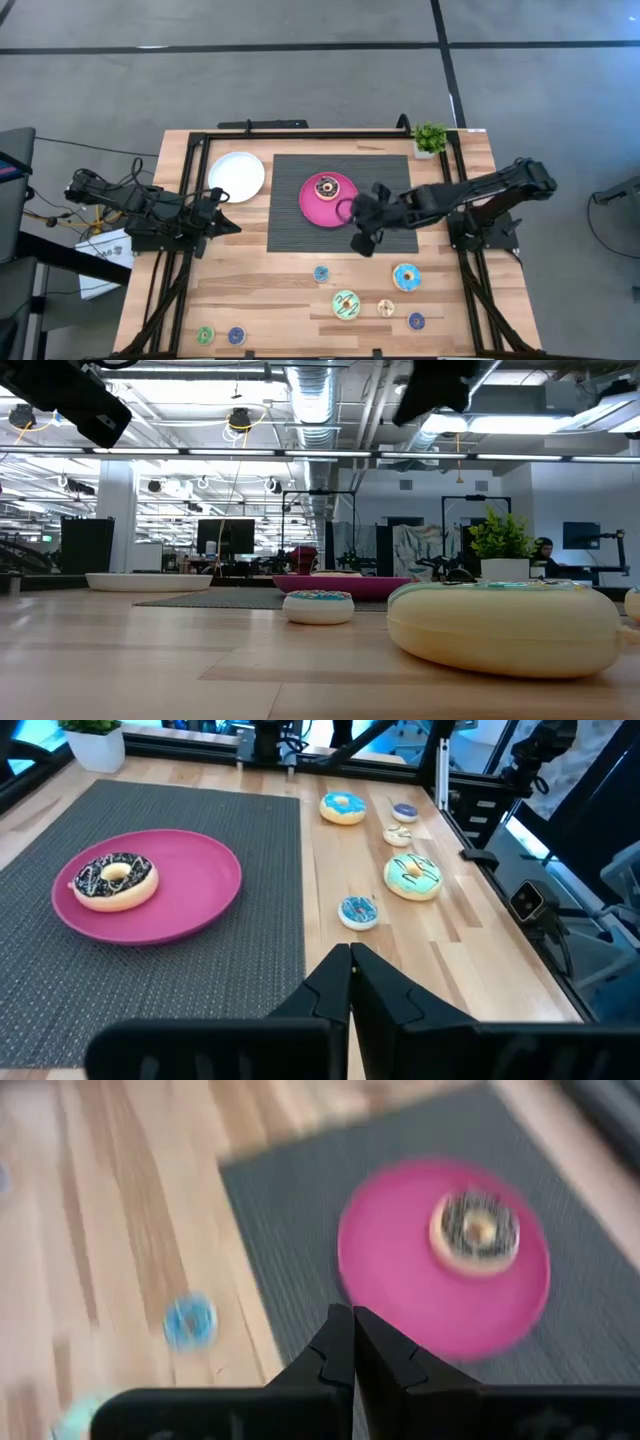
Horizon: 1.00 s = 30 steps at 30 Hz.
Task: Pick & Place donuts
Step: Put the small blue donut on the white plate
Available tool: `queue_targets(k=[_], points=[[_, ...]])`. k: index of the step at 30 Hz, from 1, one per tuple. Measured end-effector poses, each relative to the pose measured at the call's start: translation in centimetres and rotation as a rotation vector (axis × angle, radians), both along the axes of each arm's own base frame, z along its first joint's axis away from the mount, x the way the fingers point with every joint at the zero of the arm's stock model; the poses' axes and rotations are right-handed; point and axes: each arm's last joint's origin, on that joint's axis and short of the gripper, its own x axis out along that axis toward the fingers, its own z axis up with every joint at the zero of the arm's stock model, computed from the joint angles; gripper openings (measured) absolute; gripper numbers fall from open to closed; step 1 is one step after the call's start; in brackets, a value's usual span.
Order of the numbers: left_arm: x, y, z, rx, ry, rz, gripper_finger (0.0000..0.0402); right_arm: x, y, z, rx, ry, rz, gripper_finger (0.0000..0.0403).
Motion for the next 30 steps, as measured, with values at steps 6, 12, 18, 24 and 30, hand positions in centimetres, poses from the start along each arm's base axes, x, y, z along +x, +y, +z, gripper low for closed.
queue_targets(k=[6, 12, 18, 24, 30], points=[[0.1, 0.1, 0.1, 0.013, -0.019, 0.020, 0.0000, -2.0, 1.8, -2.2, 0.037, 0.225, 0.021, 0.0000], [1.5, -0.3, 0.5, 0.042, -0.048, 0.038, 0.0000, -4.5, 2.1, -4.5, 0.132, 0.361, 0.037, 0.0000], [5.9, -1.7, -0.2, 0.090, 0.092, 0.035, 0.0000, -8.3, 1.8, -7.9, 0.197, 0.512, 0.038, 0.0000], [11.8, -3.4, 0.1, 0.172, 0.262, 0.046, 0.0000, -11.7, 1.5, -8.8, 0.207, 0.479, 0.084, 0.0000], [18.1, -5.4, 0.7, 0.262, 0.432, 0.009, 0.0000, -14.4, 0.5, -8.7, 0.195, 0.388, 0.068, 0.0000]])
